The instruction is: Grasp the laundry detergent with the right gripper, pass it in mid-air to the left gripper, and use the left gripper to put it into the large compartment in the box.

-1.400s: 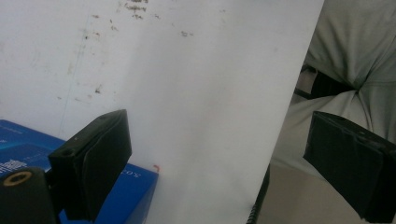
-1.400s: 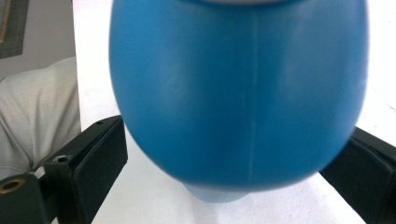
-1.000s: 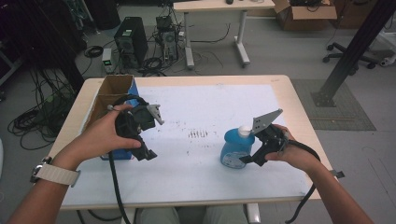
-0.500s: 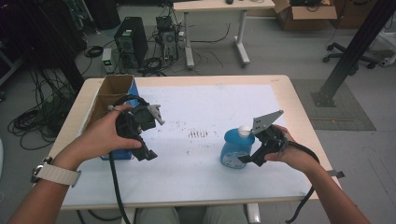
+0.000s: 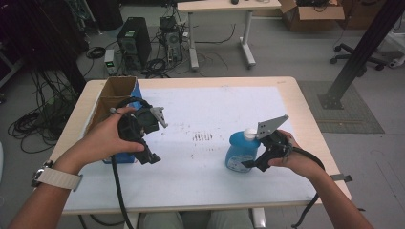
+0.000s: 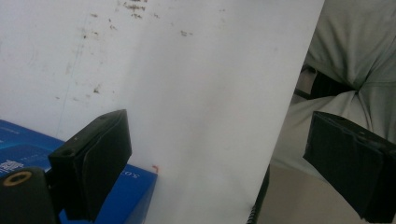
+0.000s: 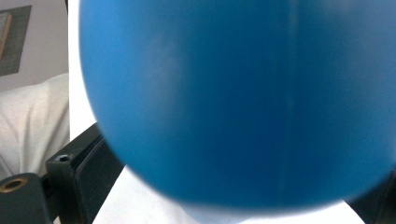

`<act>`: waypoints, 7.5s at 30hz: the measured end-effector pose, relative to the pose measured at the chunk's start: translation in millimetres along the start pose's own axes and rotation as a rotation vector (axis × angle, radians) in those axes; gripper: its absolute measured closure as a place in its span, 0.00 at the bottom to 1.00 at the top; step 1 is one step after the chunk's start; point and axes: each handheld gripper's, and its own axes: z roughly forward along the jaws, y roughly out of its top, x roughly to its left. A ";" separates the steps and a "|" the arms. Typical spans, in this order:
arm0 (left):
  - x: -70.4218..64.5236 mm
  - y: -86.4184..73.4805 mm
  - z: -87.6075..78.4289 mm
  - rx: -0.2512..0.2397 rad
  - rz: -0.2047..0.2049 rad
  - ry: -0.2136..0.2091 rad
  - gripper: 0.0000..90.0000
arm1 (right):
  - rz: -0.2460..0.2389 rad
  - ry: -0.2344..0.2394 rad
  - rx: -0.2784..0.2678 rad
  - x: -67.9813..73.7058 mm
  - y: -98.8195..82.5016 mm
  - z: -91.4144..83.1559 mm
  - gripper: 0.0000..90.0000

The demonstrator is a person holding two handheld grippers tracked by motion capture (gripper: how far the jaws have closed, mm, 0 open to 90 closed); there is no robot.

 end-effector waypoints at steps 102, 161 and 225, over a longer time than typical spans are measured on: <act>-15.2 10.4 -16.3 -0.042 0.034 -0.001 0.09 | -0.074 0.026 -0.120 19.3 27.1 -27.8 0.49; -62.5 96.9 -53.8 -0.055 0.205 -0.085 0.07 | -0.228 0.216 -0.038 78.8 137.9 -19.1 0.49; -61.4 106.4 -38.4 -0.084 0.227 -0.125 0.30 | -0.248 0.231 -0.013 84.3 144.4 -7.7 0.49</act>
